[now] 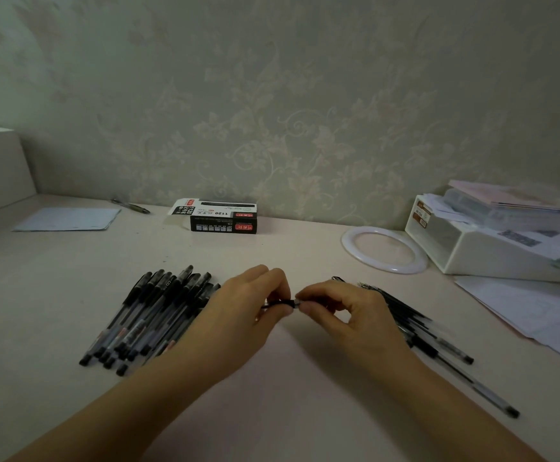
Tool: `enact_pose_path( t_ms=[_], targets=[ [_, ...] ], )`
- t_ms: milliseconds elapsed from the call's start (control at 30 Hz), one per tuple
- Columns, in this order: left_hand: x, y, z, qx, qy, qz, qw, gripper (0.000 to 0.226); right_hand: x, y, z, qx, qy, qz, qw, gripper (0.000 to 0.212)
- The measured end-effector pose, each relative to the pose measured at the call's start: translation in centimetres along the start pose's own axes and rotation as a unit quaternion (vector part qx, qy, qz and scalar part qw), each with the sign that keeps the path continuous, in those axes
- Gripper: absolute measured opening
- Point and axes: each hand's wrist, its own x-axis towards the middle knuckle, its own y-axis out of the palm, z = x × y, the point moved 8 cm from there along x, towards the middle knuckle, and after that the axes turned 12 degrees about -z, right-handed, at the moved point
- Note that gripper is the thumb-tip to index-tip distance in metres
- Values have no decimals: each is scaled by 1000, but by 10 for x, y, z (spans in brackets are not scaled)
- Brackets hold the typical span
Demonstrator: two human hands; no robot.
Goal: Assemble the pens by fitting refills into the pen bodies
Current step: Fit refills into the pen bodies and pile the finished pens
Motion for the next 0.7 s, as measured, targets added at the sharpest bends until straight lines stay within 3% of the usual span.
enact_pose_path(
  t_ms=[100, 233, 367, 467, 700],
  targets=[
    [6, -23, 15, 58, -36, -61, 996, 6, 1, -8, -10, -7, 38, -35, 999, 27],
    [8, -70, 64, 206, -169, -139, 954, 8, 4, -36, -31, -107, 66, -102, 987, 10],
    [-1, -77, 101, 281, -265, -74, 919, 13, 7, -57, -50, -153, 115, -132, 973, 9],
    [-6, -72, 114, 304, -291, -24, 907, 13, 5, -65, -61, -171, 154, -141, 963, 7],
    [-9, -67, 117, 321, -283, 14, 904, 19, -1, -55, -63, -312, 159, -48, 935, 12]
  ],
)
